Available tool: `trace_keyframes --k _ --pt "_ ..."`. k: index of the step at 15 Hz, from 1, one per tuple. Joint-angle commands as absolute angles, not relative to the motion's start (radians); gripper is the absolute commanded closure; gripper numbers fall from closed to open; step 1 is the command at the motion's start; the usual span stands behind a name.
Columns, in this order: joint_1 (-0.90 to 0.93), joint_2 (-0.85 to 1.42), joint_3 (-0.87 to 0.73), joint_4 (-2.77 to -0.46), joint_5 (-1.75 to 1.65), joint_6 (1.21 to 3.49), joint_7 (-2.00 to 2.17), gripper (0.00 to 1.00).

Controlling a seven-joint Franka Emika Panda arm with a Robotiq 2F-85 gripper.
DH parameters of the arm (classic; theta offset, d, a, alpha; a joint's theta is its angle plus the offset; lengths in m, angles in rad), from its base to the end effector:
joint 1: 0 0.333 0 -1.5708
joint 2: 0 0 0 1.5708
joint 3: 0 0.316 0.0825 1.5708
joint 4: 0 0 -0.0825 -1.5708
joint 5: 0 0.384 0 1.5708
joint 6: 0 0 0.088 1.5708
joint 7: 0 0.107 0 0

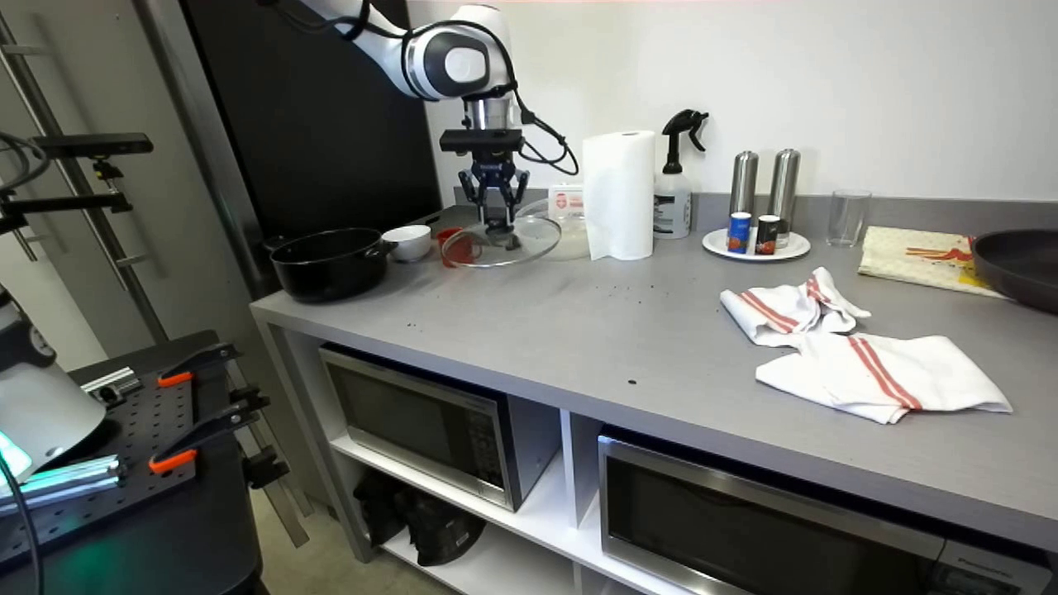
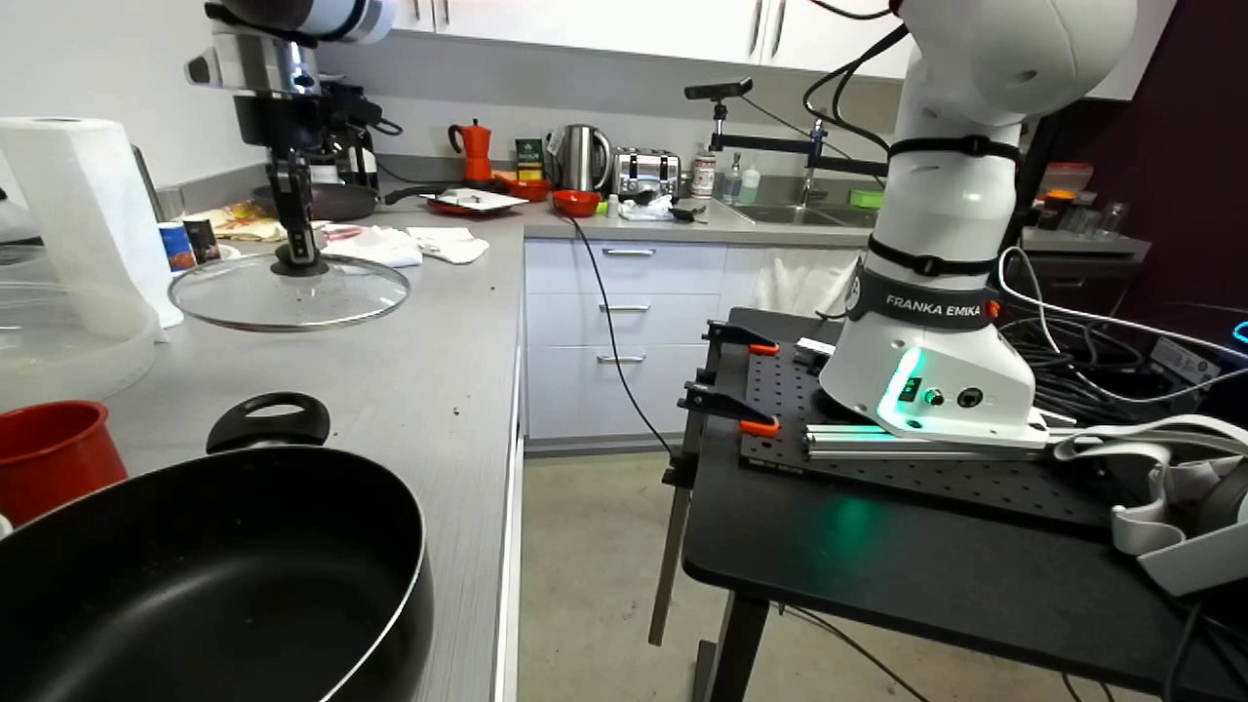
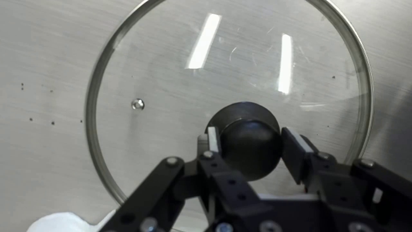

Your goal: Remove the lid from the pot and put it on the table

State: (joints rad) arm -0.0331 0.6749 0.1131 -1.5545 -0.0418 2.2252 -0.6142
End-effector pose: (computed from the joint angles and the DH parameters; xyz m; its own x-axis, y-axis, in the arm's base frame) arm 0.7025 0.0433 0.2534 0.7681 0.6400 0.0218 0.6404 -0.7675 -0.0304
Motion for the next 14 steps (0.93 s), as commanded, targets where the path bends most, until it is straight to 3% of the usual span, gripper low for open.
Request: trace_keyframes --k 1,14 --pt "-0.037 0.764 0.105 -1.484 -0.046 2.236 -0.572 0.76" --pt "-0.042 0.954 0.124 -1.362 -0.051 2.261 -0.572 0.76"
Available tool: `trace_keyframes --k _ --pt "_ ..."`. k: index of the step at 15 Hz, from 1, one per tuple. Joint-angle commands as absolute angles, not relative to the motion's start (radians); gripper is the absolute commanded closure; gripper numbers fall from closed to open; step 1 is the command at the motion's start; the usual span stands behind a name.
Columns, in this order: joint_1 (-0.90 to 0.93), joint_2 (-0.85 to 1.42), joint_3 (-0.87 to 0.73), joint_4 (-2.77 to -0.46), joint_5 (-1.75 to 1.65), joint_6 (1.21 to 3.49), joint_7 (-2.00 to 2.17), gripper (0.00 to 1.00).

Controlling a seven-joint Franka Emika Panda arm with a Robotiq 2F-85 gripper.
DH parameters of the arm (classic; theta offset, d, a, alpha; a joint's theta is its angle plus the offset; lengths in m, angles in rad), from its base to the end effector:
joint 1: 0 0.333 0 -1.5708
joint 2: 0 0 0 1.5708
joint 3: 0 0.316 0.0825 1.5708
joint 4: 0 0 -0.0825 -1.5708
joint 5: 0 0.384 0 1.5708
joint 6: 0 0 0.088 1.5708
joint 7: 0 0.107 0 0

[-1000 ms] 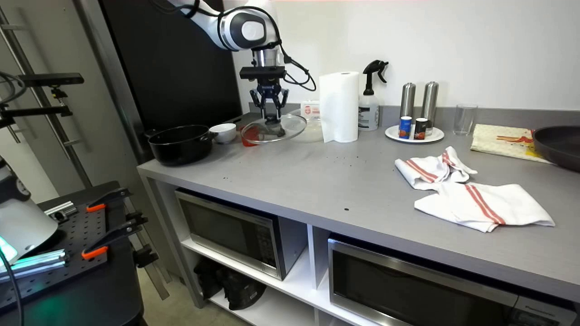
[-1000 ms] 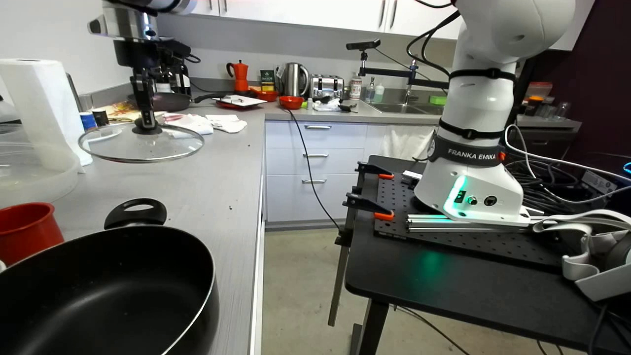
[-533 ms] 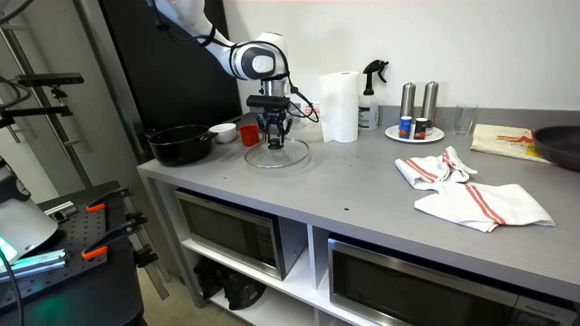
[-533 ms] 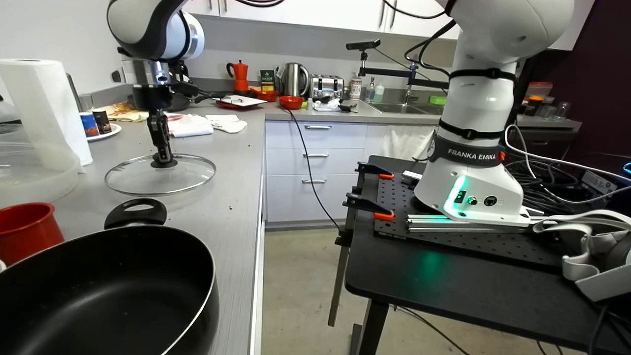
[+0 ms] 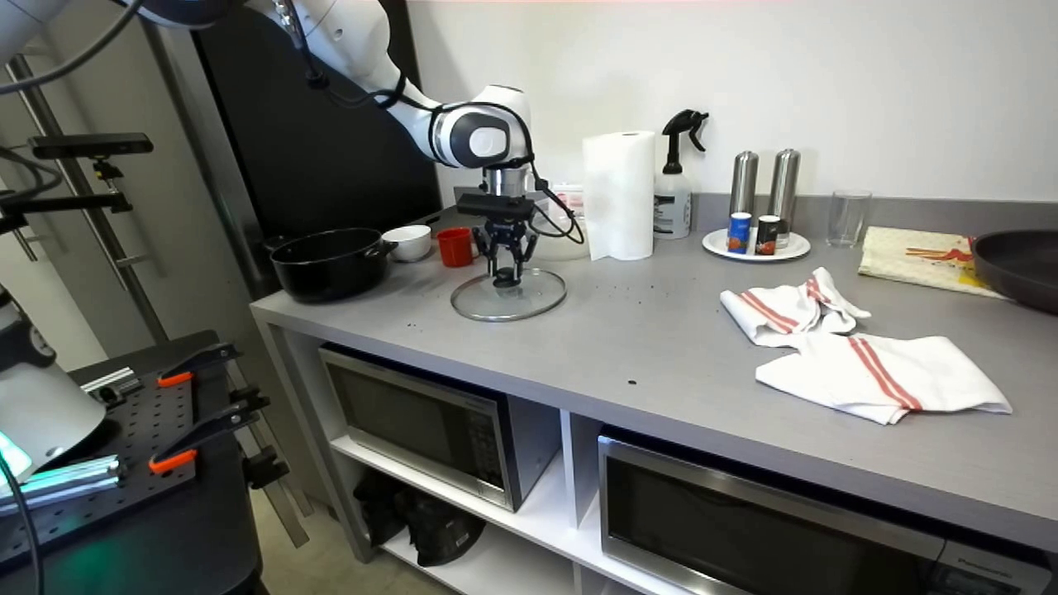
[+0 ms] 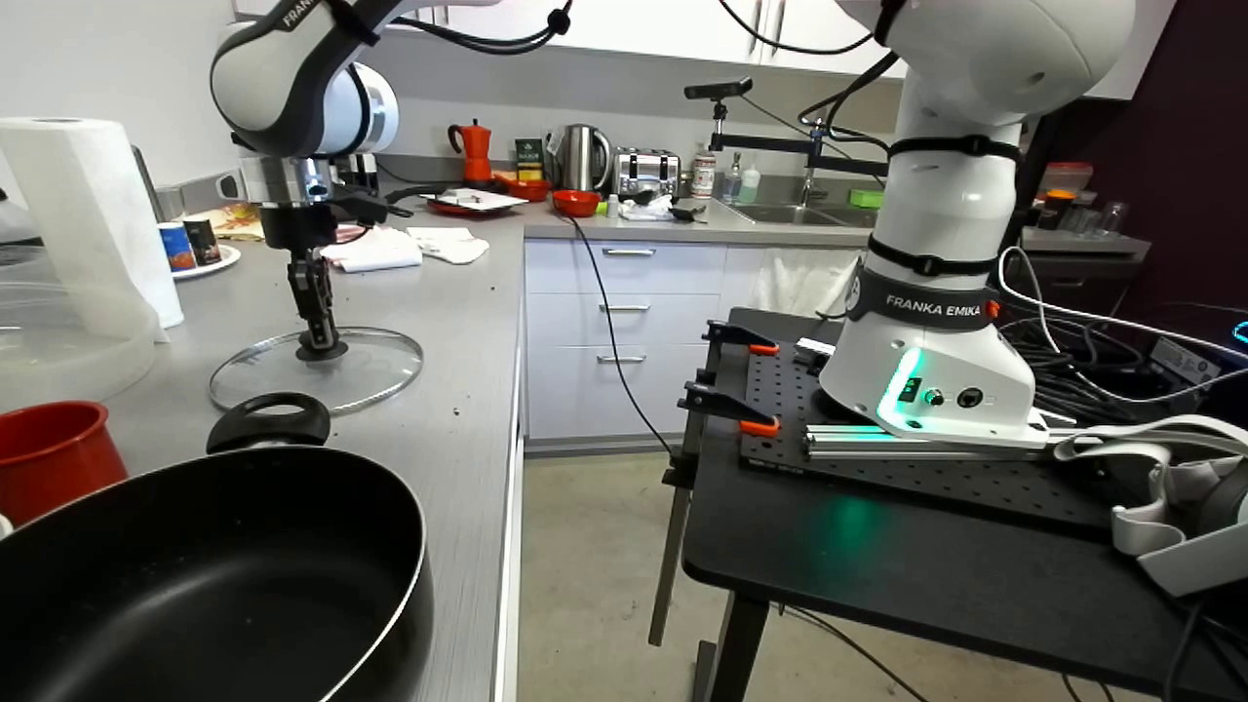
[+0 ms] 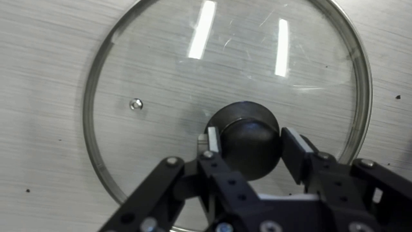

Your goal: Remove the lid from the pot and put it on the table

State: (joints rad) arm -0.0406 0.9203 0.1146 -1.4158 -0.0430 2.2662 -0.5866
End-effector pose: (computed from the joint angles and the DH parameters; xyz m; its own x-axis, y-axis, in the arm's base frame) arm 0.7157 0.0371 0.1423 0.7970 0.6036 -0.0204 0.6001 -0.7953 -0.0855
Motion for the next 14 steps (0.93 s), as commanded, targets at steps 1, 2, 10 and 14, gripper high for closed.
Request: trace_keyframes --k 1,2,10,14 --pt "-0.042 0.955 0.125 -1.358 -0.051 2.26 -0.572 0.74" --pt "-0.042 0.954 0.125 -1.357 -0.051 2.26 -0.572 0.26" --pt "-0.043 0.863 0.144 -1.437 -0.054 2.319 -0.584 0.0" --pt "-0.043 0.885 0.146 -1.399 -0.051 2.301 -0.583 0.0"
